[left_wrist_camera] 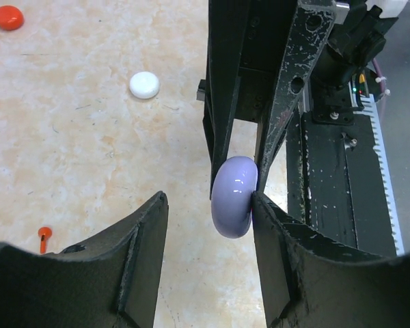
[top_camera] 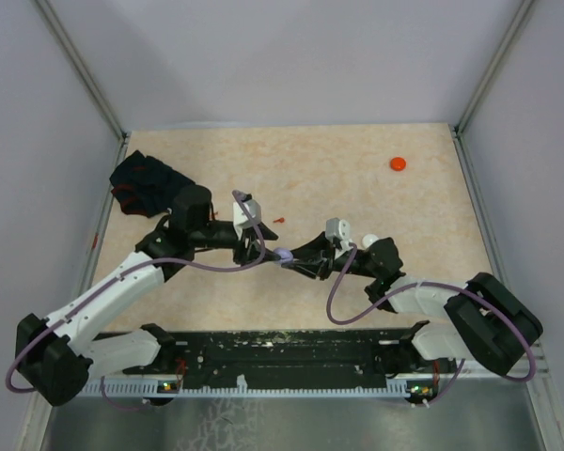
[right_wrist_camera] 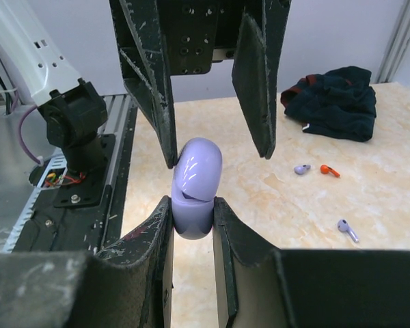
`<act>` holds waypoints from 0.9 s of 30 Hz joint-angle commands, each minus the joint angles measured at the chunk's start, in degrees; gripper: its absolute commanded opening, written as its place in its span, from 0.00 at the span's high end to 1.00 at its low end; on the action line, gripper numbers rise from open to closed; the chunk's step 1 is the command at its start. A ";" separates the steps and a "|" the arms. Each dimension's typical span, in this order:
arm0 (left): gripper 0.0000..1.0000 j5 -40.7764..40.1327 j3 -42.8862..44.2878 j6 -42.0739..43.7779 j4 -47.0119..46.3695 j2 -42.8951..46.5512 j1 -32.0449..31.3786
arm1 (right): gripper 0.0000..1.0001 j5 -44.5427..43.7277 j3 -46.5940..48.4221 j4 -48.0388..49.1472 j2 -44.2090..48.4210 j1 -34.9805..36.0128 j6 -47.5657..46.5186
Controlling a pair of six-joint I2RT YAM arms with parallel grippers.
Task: Insert the wireless bluetooth earbuds into the charging case
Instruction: Open the charging case.
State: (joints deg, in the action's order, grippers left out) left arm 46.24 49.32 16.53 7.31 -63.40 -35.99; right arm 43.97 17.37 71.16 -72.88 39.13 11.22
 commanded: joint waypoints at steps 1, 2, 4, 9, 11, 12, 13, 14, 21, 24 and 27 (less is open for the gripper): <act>0.43 -4.99 -0.91 -2.54 -5.10 1.87 1.19 | 1.00 2.68 2.06 3.88 0.14 0.07 1.13; 0.43 -5.21 -1.08 -2.70 -5.42 2.07 1.26 | 1.00 2.77 2.06 3.90 0.23 0.06 1.16; 0.43 -5.57 -1.20 -3.14 -5.79 2.22 1.43 | 1.00 2.87 2.03 3.90 0.20 0.06 1.25; 0.43 -6.97 -1.18 -4.35 -6.13 1.96 1.84 | 1.00 3.01 1.93 5.88 0.21 0.06 1.53; 0.42 -7.27 -1.17 -4.86 -6.32 1.96 2.01 | 1.00 2.84 1.76 5.96 0.19 0.07 1.53; 0.42 -7.38 -1.24 -5.24 -6.53 2.03 2.06 | 1.00 2.59 1.70 6.07 0.20 0.06 1.46; 0.41 -7.70 -1.29 -5.61 -6.85 2.17 2.14 | 1.00 2.17 1.60 6.14 0.20 0.06 1.29; 0.41 -8.21 -1.38 -6.26 -7.10 2.33 2.15 | 1.00 1.53 1.34 6.23 0.24 0.06 1.03; 0.37 -17.19 -2.27 -9.87 -8.53 2.81 2.41 | 1.00 -6.49 -2.79 6.08 3.32 0.06 -4.14; 0.34 -22.48 -2.22 -12.45 -8.54 1.91 2.54 | 1.00 -9.96 -5.69 8.45 4.64 0.06 -5.84; 0.31 -27.35 -2.02 -14.72 -8.14 0.24 2.67 | 1.00 -12.23 -8.08 10.97 5.46 0.06 -6.60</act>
State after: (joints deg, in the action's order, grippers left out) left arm 27.79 47.64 5.93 0.43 -61.67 -33.71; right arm 36.25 11.22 74.70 -69.54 39.16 7.29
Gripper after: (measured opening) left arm 0.674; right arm 0.228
